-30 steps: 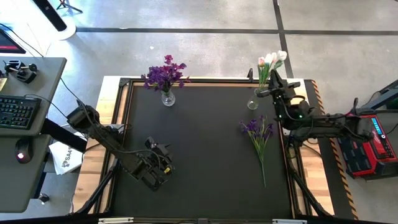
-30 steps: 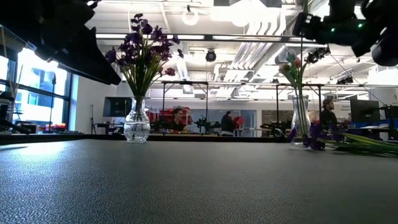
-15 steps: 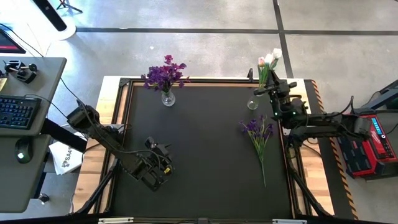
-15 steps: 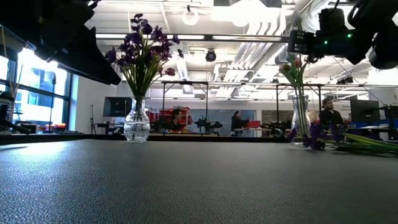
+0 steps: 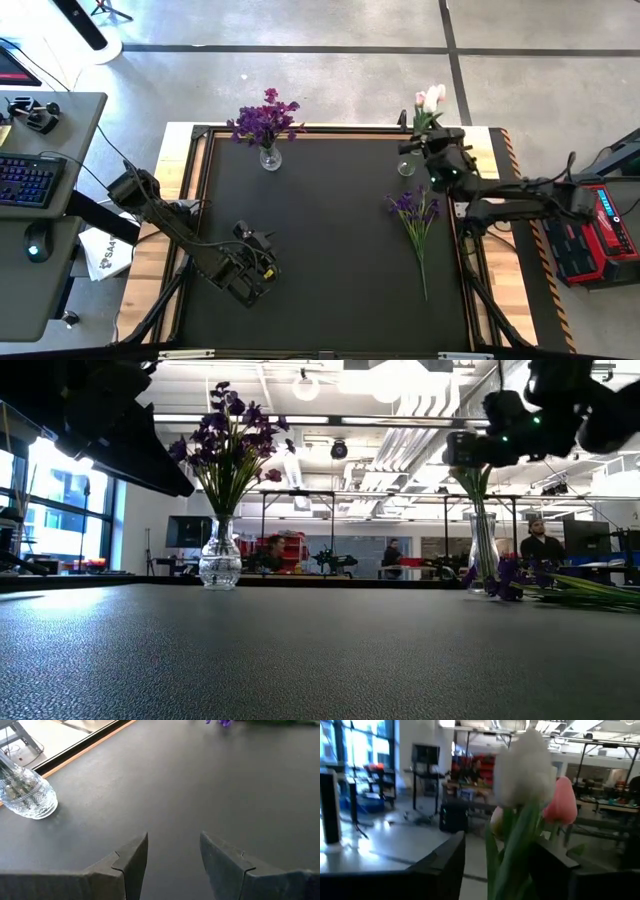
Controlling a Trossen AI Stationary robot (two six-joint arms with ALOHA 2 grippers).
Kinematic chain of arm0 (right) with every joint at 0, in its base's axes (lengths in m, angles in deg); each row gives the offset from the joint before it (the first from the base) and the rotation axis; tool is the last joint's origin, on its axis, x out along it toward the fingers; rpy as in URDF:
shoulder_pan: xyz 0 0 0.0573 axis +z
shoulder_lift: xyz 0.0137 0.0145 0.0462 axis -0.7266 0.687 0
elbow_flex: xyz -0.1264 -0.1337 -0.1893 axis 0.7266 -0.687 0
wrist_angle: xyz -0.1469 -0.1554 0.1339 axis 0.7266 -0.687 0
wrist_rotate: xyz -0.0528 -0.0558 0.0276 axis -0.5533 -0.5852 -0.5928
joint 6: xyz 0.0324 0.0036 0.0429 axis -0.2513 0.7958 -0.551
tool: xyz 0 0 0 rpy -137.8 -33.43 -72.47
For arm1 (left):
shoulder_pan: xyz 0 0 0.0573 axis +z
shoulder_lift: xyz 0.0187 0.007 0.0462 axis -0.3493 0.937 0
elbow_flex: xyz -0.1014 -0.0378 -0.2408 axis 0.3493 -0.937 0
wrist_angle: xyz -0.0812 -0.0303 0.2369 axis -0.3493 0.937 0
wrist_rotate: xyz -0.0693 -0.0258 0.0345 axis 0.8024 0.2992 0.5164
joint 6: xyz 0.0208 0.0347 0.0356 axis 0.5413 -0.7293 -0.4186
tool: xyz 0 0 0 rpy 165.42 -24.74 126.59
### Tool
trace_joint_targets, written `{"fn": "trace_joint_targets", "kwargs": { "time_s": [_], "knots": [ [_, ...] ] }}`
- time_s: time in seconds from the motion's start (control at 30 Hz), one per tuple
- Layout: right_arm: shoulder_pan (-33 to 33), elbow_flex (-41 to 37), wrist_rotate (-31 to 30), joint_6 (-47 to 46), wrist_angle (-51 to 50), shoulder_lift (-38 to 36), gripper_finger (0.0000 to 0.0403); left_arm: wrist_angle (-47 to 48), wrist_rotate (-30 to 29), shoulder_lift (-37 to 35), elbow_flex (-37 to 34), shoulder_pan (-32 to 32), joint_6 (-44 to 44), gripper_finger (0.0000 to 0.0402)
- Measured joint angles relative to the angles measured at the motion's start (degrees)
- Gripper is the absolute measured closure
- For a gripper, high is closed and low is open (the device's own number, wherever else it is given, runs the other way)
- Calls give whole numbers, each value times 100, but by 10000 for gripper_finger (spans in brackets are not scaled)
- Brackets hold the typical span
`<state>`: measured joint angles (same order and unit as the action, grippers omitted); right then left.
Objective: Sort flowers into vase by color
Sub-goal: Put the violet flowers into the left transparent vase
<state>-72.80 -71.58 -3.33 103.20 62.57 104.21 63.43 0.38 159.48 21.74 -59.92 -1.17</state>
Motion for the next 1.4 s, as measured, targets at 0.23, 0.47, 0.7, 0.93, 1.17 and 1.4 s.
{"fn": "trace_joint_targets", "kwargs": {
  "time_s": [0.23, 0.47, 0.7, 0.93, 1.17, 1.4],
  "knots": [
    [732, 1088, -953, 19, -2306, 0, 195, -8, 17, 0, 0, 1, 2, 232],
    [1866, 2276, -1763, -999, -5087, 0, 192, -86, 156, 0, 0, -1, 0, 232],
    [3015, 3332, -1969, -2750, -7612, 0, 193, -142, 170, 0, 0, -1, -138, 232],
    [3713, 4096, -199, -3675, -8726, 42, 208, -262, 173, 0, 0, -1, -299, 232],
    [4167, 4327, 1913, -5312, -10427, 716, 223, -260, 173, 0, 0, -1, -301, 232],
    [4577, 4329, 3358, -7056, -12253, 1699, 202, -260, 172, 0, 0, -1, -300, 232]
  ]
}}
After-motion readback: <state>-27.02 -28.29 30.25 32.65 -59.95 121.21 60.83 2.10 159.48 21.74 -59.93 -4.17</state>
